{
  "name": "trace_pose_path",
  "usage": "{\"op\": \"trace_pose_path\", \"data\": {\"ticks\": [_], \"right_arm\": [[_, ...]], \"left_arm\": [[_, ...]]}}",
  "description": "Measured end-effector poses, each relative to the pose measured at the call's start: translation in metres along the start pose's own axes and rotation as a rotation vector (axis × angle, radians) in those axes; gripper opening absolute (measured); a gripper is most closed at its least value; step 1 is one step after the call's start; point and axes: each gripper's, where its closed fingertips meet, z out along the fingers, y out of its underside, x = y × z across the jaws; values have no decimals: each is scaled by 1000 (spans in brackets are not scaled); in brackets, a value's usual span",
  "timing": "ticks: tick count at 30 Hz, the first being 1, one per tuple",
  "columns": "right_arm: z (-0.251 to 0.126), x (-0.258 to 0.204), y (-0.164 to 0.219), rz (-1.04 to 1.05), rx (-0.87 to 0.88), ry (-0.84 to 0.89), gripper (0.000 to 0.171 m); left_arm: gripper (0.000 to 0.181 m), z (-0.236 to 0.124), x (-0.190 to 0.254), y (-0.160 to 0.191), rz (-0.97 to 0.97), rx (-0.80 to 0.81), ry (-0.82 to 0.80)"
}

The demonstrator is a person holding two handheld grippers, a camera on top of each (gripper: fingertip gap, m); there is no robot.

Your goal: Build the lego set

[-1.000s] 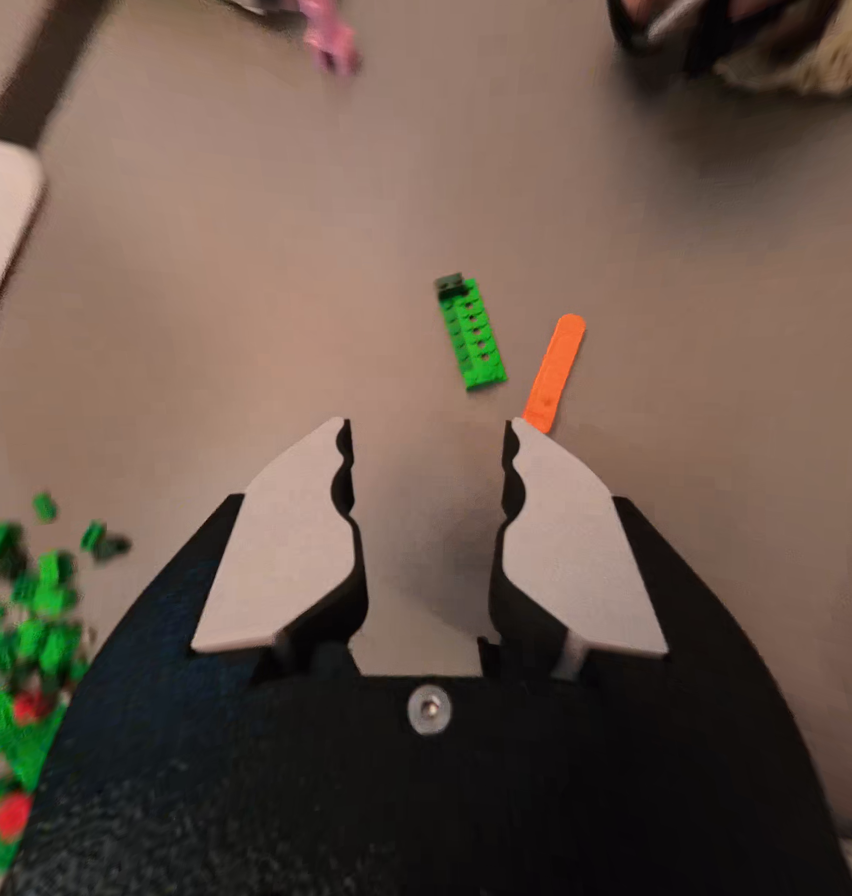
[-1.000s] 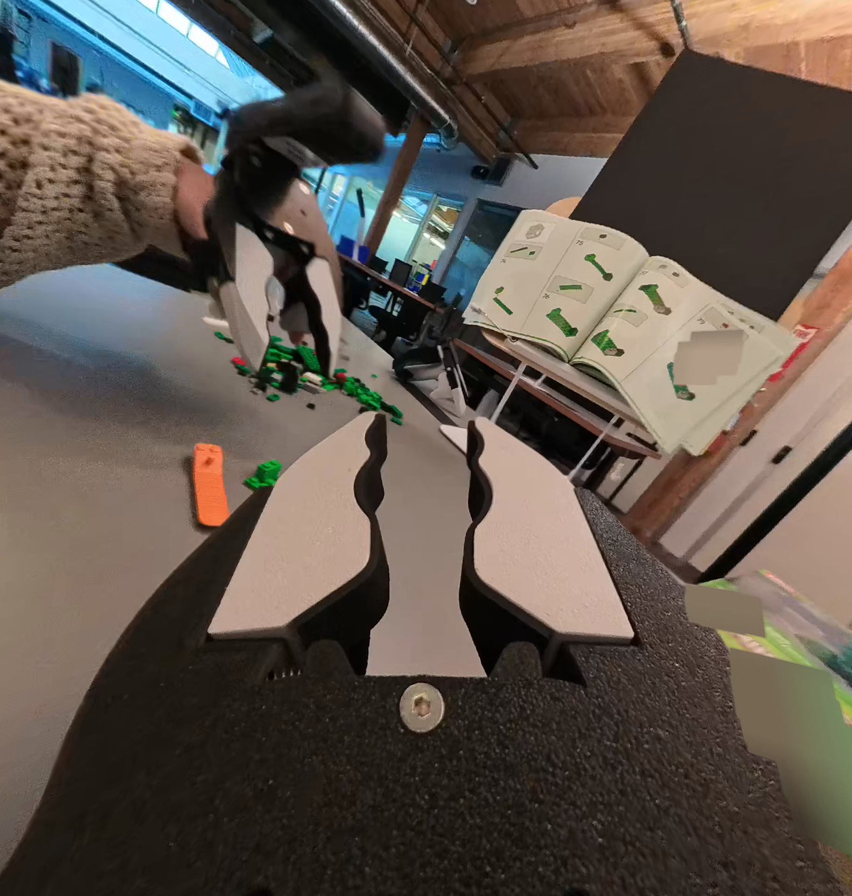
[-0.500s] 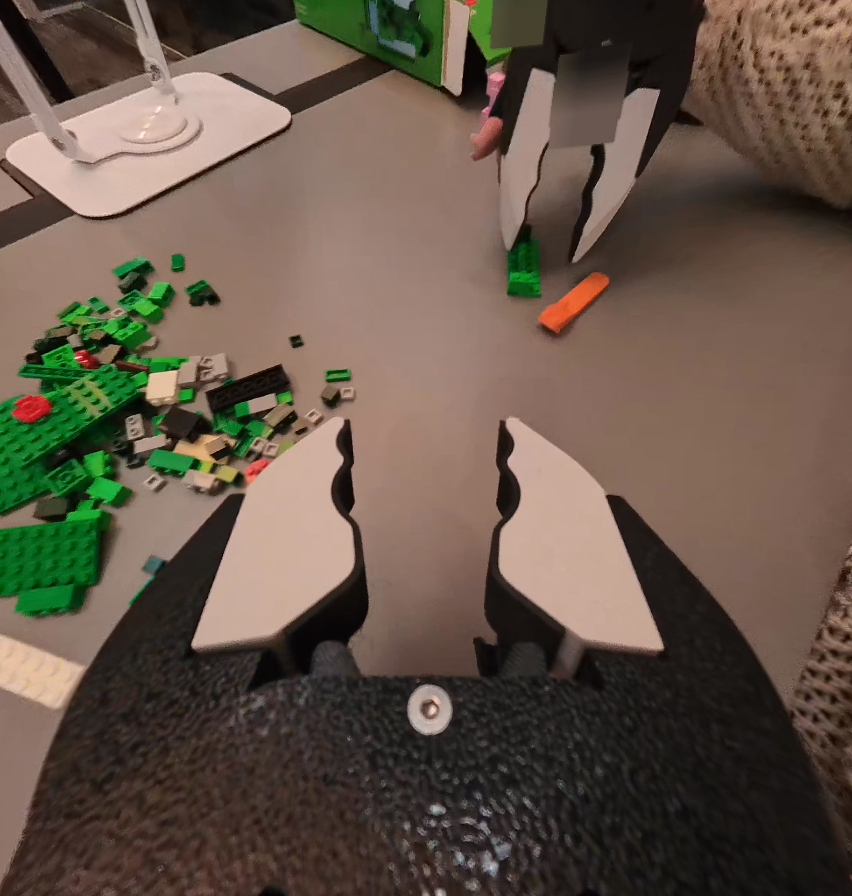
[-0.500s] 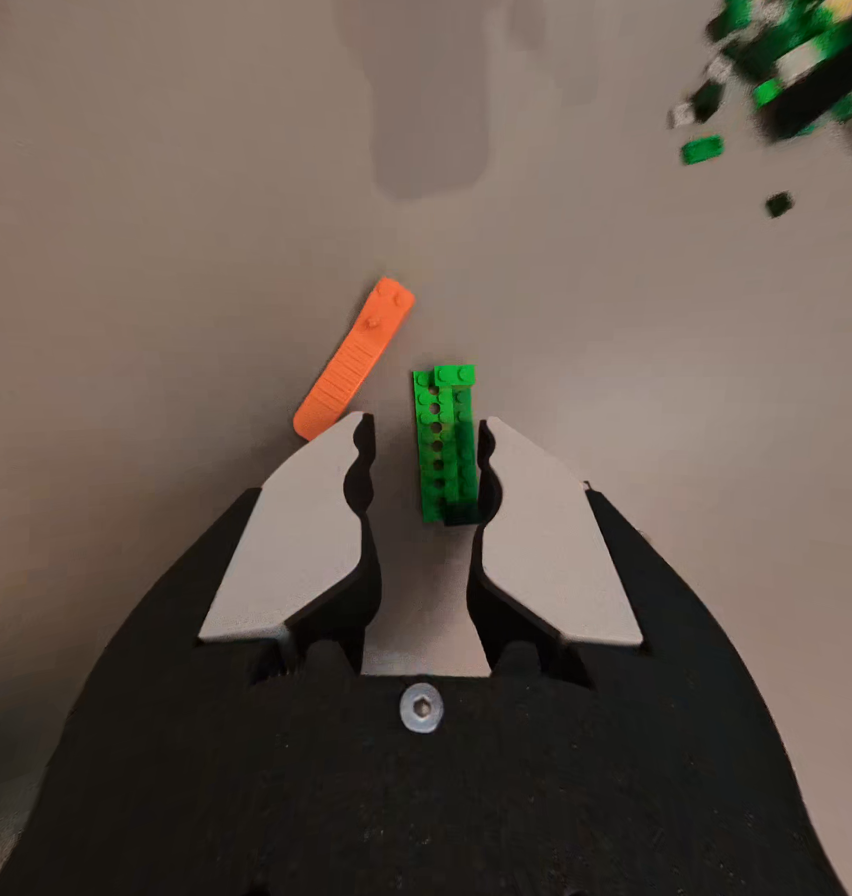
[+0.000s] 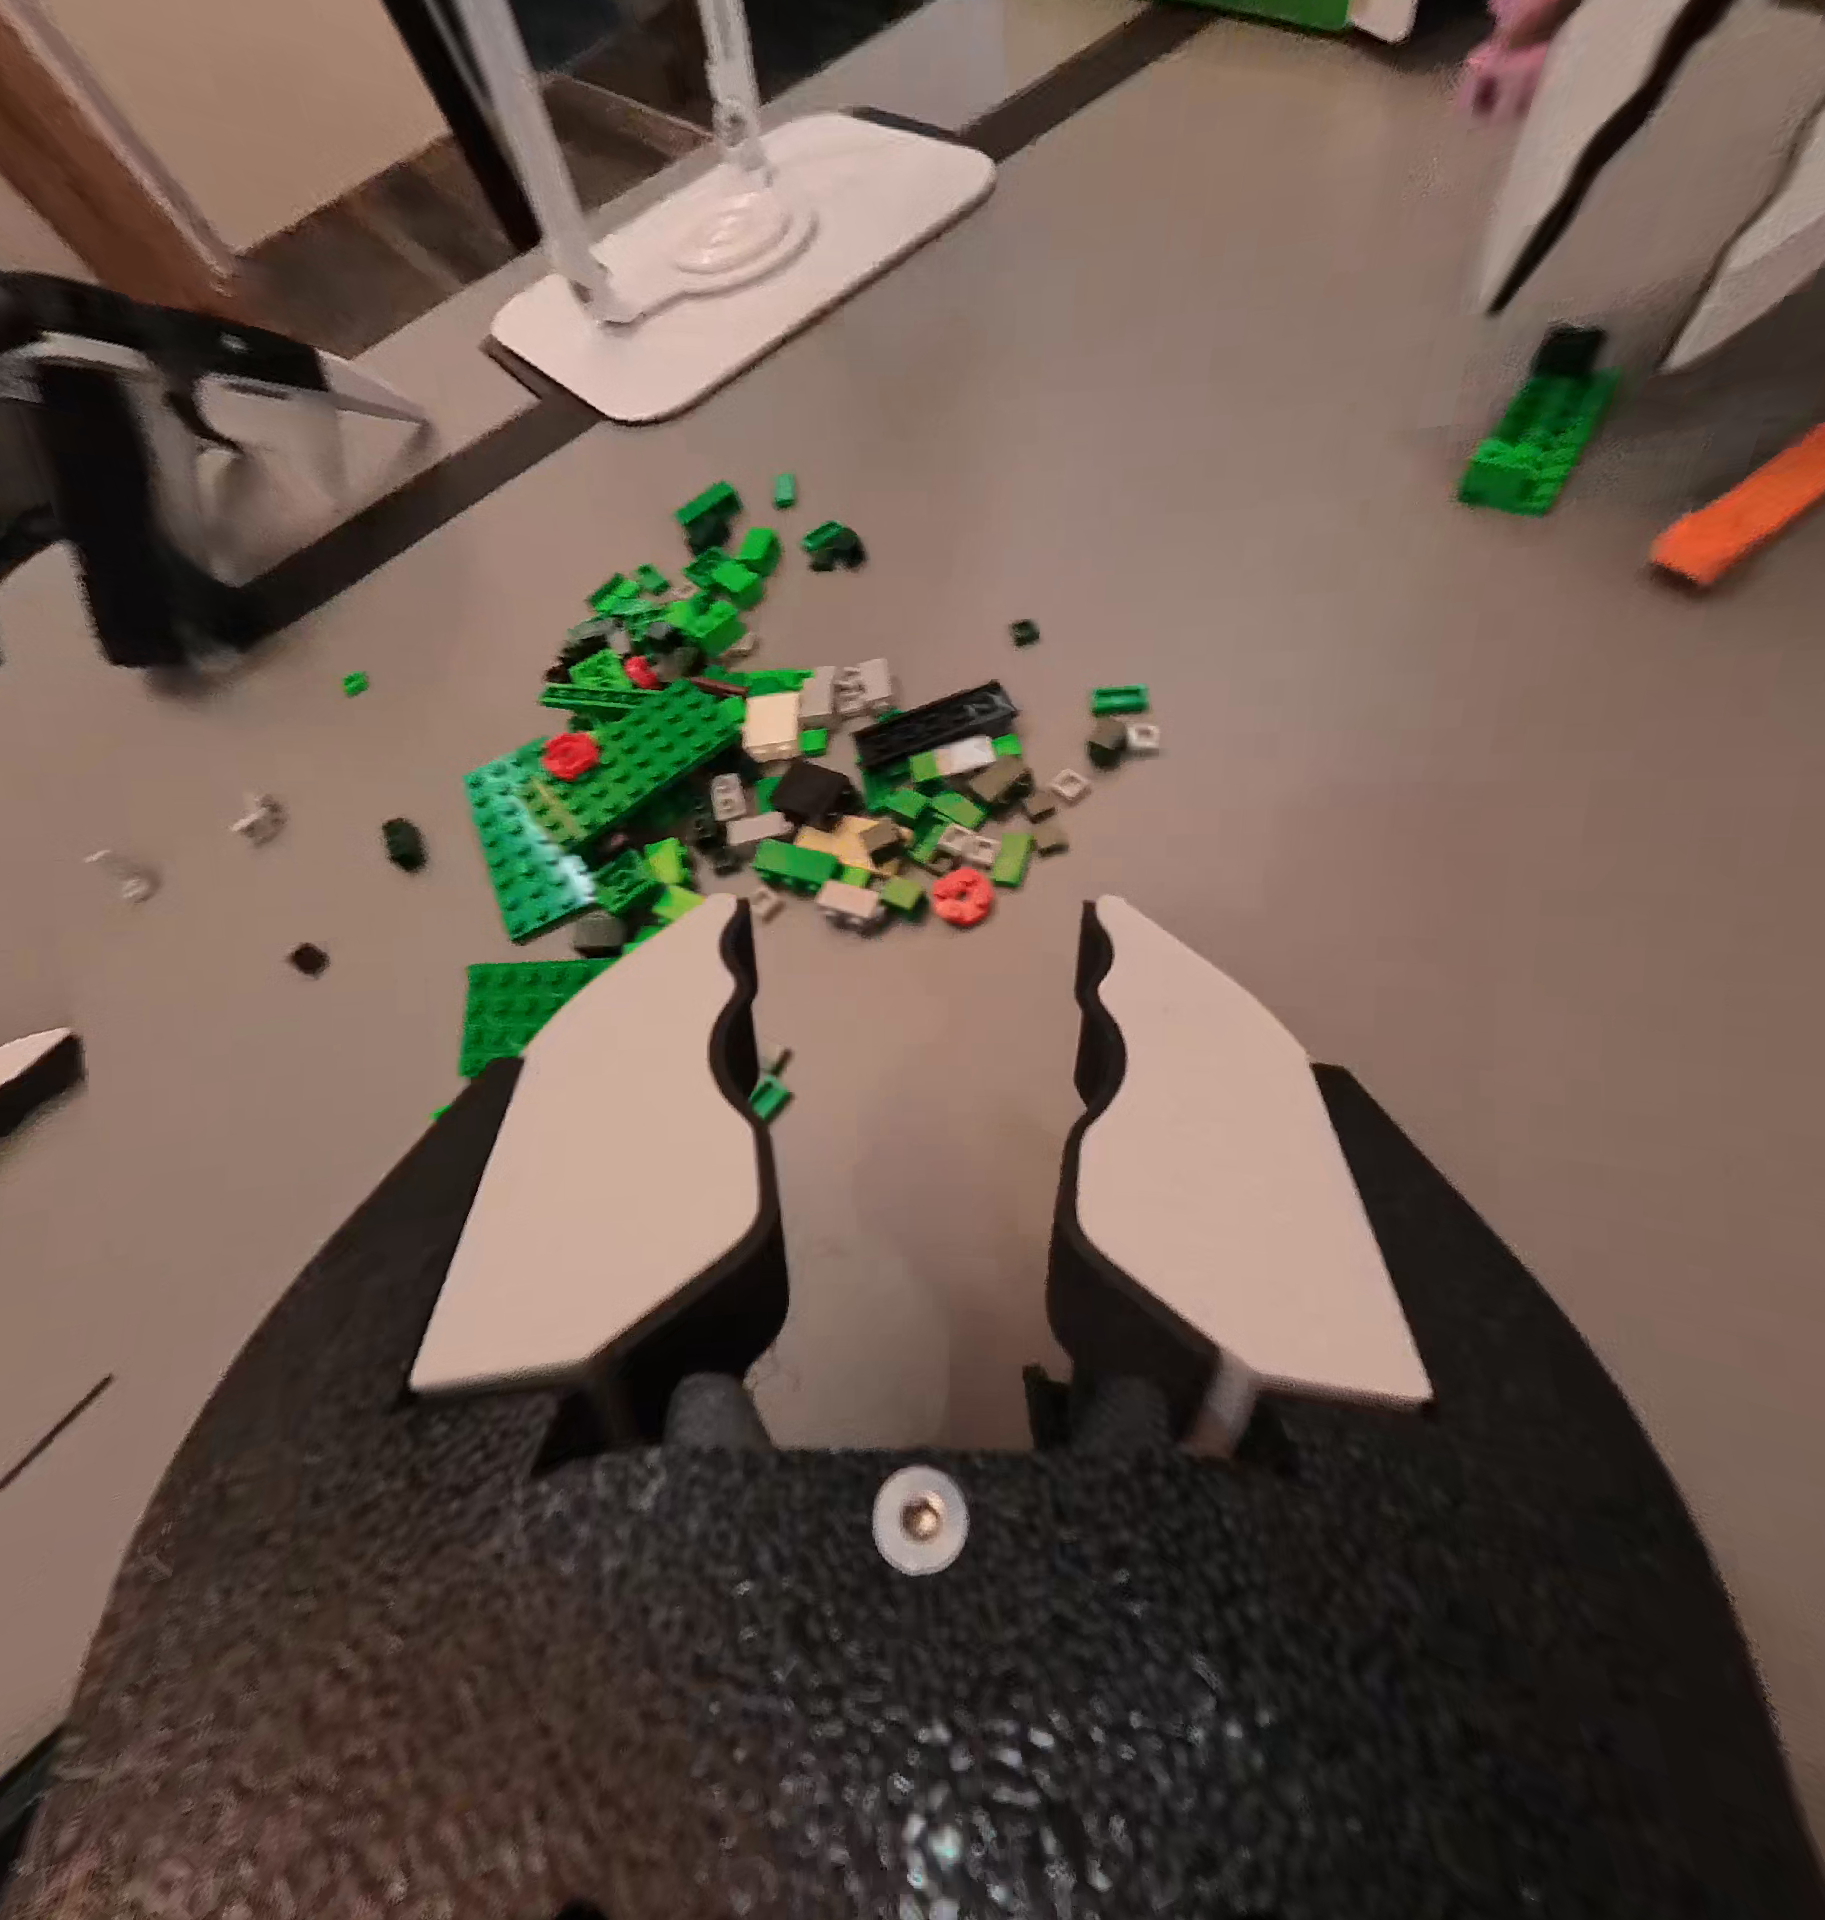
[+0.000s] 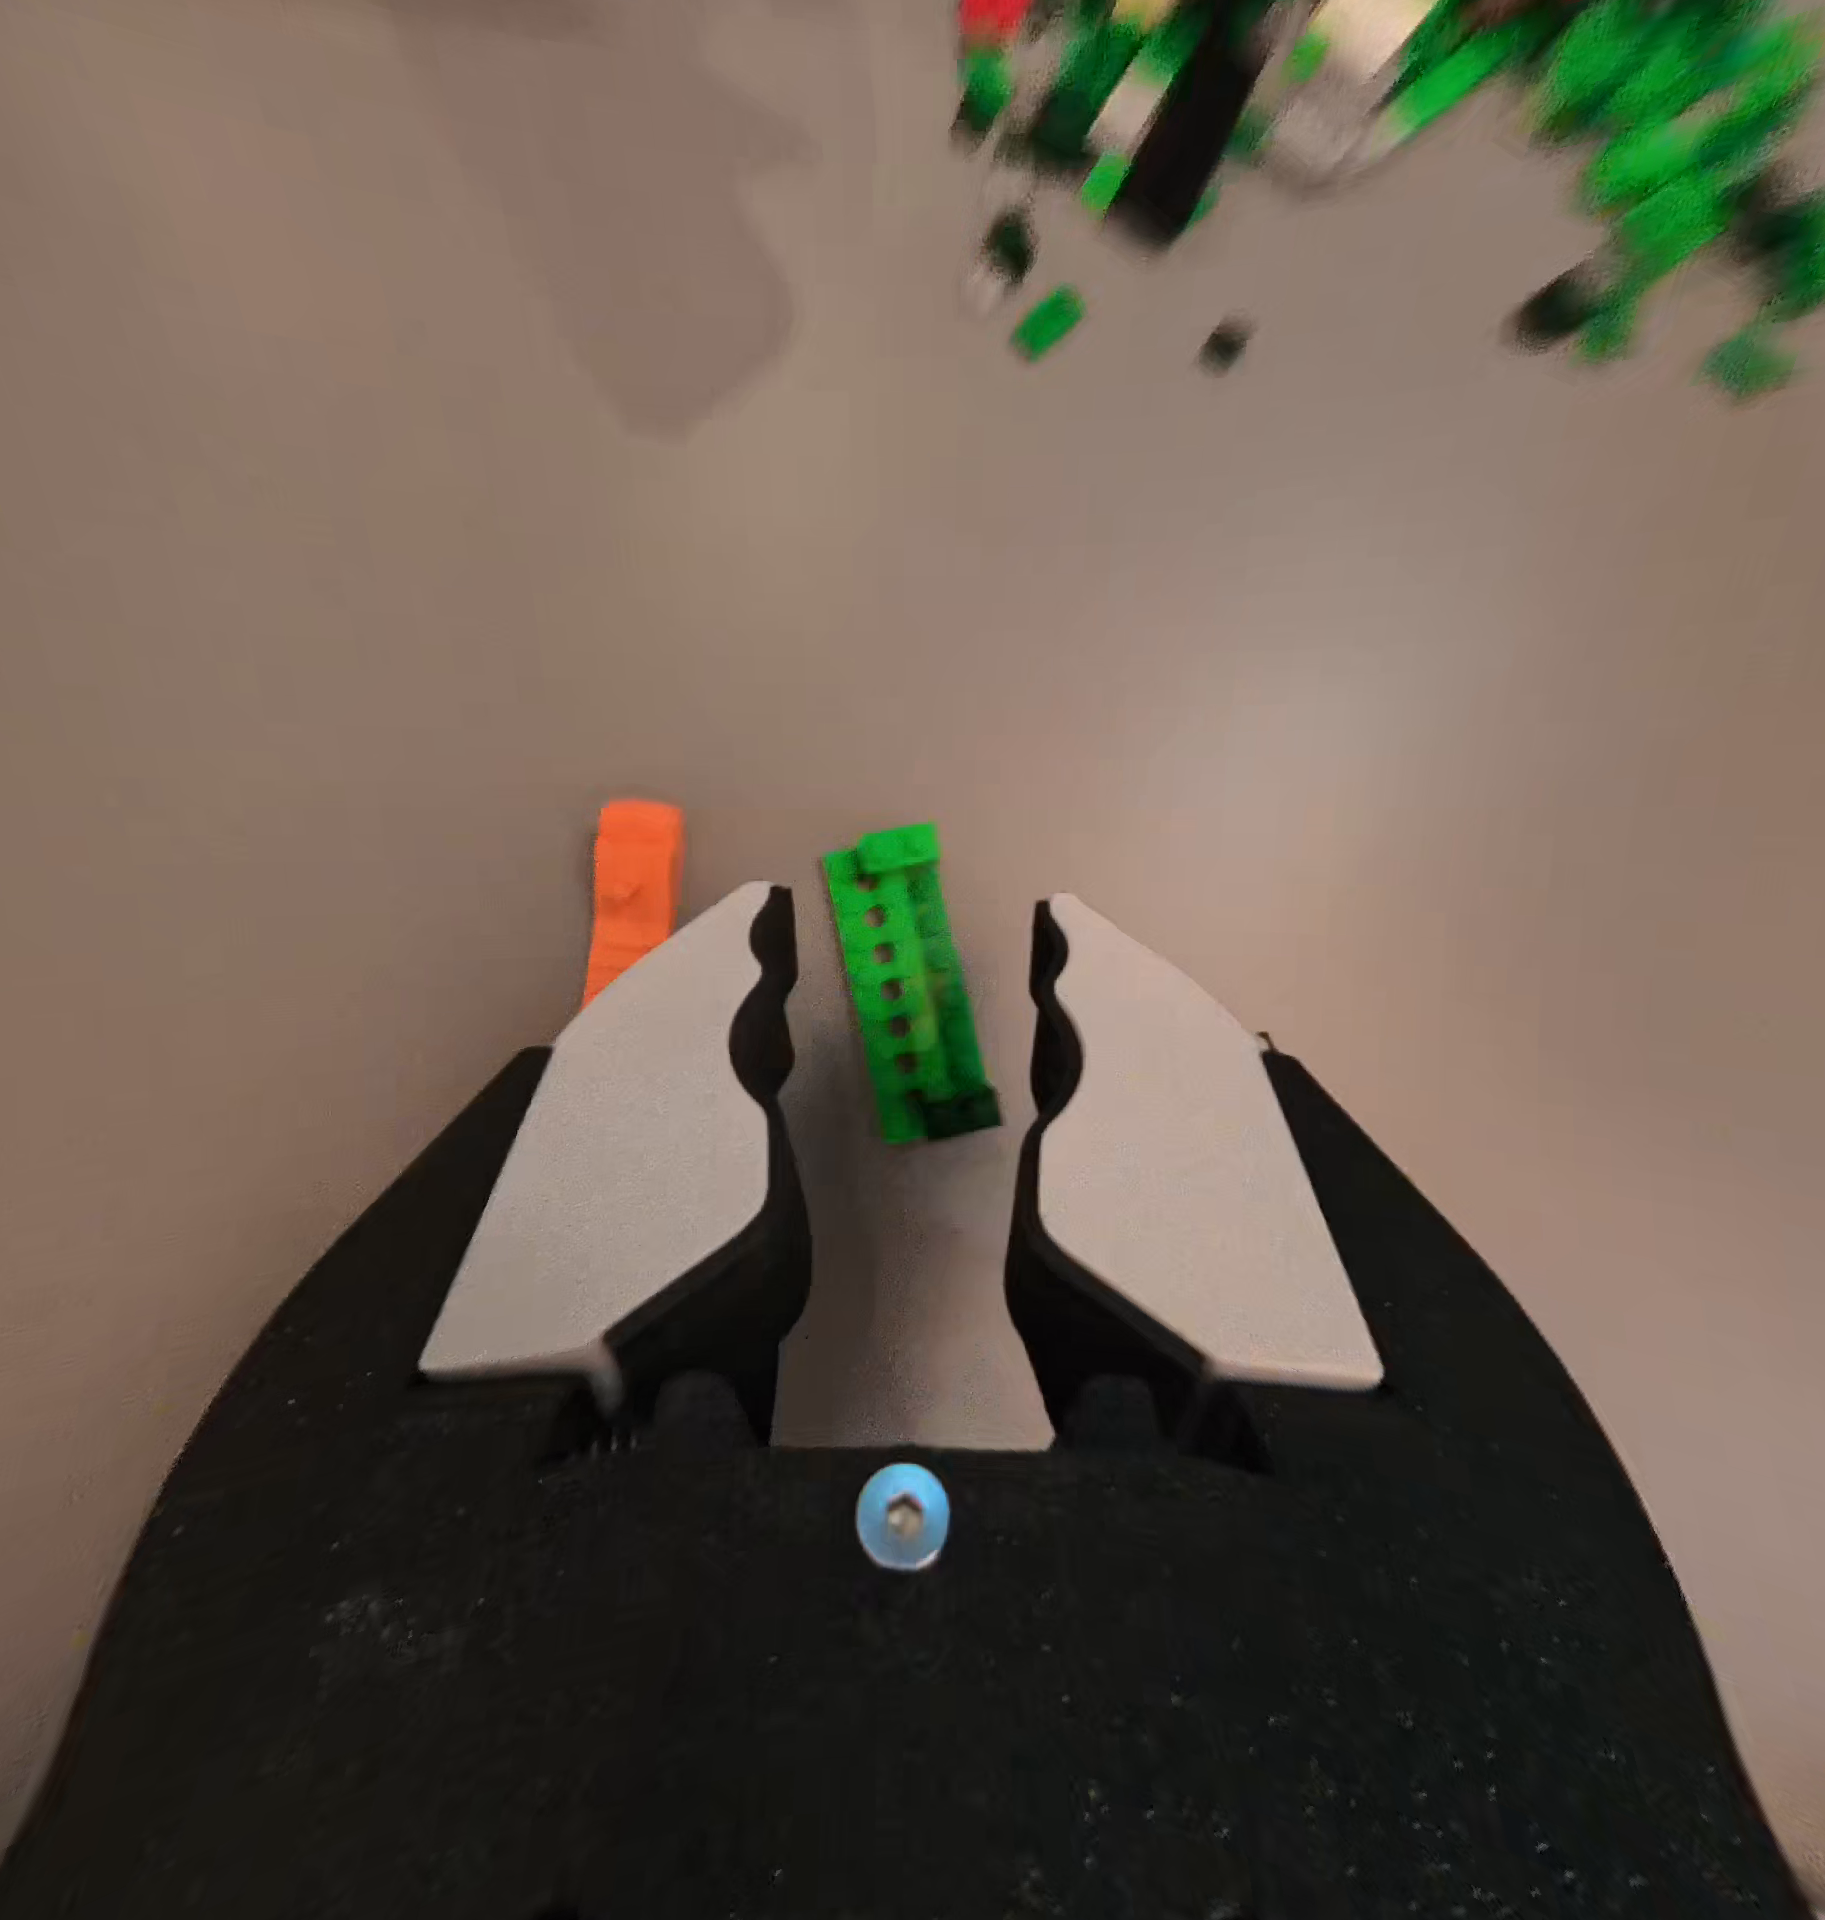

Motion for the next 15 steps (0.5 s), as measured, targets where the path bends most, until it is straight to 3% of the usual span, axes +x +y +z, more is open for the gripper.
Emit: {"op": "trace_pose_path", "data": {"ticks": [4,7,10,15], "right_arm": [[-60,30,-14,53,451,391,40],[-103,53,7,88,683,697,35],[-116,58,22,91,773,823,35],[-119,54,29,30,757,875,34]], "left_arm": [[55,-4,-23,-22,-66,191,-153],[56,1,-30,-54,-96,387,-258],[56,16,-25,-87,-106,558,-287],[56,43,-2,-100,23,641,-332]]}}
